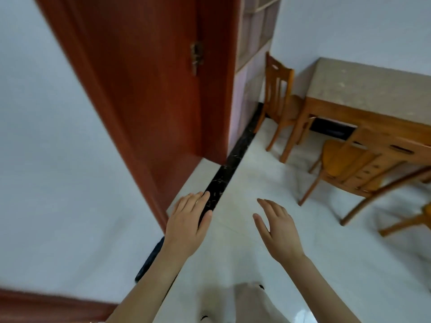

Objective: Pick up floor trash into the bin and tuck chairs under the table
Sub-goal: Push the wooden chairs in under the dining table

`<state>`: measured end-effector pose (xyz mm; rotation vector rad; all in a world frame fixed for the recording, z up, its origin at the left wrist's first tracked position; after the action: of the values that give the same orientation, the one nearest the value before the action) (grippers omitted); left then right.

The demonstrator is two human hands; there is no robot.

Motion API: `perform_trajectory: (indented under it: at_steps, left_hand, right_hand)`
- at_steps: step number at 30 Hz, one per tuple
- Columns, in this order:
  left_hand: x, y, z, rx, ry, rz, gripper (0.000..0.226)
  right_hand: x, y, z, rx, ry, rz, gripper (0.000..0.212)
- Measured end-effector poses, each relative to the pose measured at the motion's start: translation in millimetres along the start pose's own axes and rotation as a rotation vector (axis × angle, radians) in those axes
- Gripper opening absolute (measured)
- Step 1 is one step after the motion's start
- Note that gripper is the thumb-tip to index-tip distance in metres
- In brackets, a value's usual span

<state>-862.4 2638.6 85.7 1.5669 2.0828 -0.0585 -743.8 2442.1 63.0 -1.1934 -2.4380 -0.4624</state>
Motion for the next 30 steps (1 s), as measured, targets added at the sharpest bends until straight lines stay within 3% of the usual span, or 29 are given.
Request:
perform_trajectory:
  at_steps: [6,16,24,30]
  left_hand:
    - [-79.9,40.1,23.5,0.036,-0.037,0.17,0.054]
    - [-255.6,50.2,128.3,0.171,-0.107,0.379,0.052]
    - [-368.9,54.9,198.5,0.254,-0.142,0.437,0.054]
    - [-411.9,105.7,229.6,0.264,-0.149,0.447,0.056]
  right_hand:
    - [-65.2,-30.2,-66.8,-0.139,-0.027,0.158,0.062]
    - [-214.5,-120.9,-165.0,-0.261,-0.07,0.366,0.06]
    - [-310.1,-165.7,-213.9,-0.298,-0.081,0.463,0.054]
    - [-366.3,-134.5,-239.6,-0.314,-0.095,0.483,0.045]
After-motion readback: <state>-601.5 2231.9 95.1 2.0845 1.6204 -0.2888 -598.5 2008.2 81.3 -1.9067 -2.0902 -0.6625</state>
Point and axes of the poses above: each hand's wrist, its own y-axis towards the middle knuckle, its own z-axis out of the palm, x = y × z, the point moved 7 cm from there along y, towards the middle knuckle
